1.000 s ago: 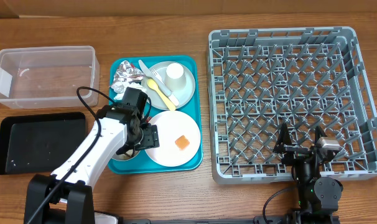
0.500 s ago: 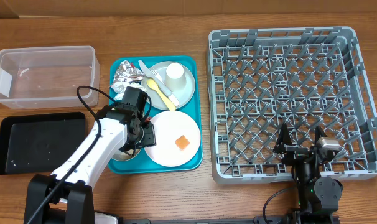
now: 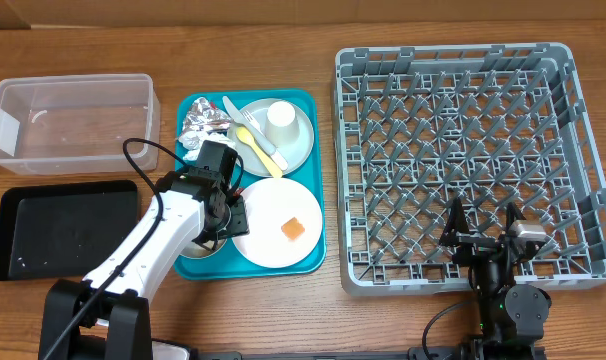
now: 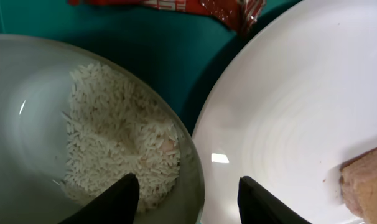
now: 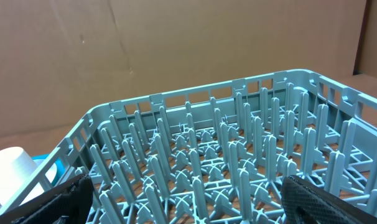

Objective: Sort waste into correct bins and load items into the dishwasher rack
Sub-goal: 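Lower the left gripper and grasp the rim of the grey bowl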

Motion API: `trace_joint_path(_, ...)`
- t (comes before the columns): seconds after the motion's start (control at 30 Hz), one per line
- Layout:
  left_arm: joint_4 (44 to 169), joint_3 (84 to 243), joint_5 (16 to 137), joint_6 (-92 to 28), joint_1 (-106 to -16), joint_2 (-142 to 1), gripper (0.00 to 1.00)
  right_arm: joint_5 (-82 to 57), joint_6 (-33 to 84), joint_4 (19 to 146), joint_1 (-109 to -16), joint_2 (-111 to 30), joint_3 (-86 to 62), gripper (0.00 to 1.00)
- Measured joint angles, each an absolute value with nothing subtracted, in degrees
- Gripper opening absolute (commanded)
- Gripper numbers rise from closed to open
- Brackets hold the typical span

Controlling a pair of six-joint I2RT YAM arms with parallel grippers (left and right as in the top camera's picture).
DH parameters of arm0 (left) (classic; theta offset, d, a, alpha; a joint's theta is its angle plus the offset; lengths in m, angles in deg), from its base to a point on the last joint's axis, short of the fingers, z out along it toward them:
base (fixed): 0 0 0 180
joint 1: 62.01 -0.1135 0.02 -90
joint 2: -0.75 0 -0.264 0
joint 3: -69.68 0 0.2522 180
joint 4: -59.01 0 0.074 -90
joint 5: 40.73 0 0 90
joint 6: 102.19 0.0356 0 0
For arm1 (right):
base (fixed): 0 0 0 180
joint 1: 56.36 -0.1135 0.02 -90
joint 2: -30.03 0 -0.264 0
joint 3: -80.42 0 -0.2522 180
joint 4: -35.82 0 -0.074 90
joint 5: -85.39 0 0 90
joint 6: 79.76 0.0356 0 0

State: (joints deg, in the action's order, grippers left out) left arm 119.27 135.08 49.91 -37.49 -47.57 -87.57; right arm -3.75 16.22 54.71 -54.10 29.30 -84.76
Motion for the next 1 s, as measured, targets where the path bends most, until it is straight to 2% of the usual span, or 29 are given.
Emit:
trace_joint_path(0.07, 118.7, 134.68, 49.89, -37.51, -47.57, -87.57, 0.57, -3.73, 16.17, 54.73, -54.1, 29.3, -84.76, 1.0)
trace_joint_path(0.37, 118.35, 133.65, 49.85, -37.51, -47.57, -87.83, 0.42, -3.75, 16.17, 54.71, -54.1, 29.3, -84.76, 1.0)
trace_joint_path(1.0, 118.72, 133.65, 49.45, -37.51, -47.57, -87.94, 0.23, -3.73, 16.17, 54.71, -54.1, 29.3, -84.76, 1.0)
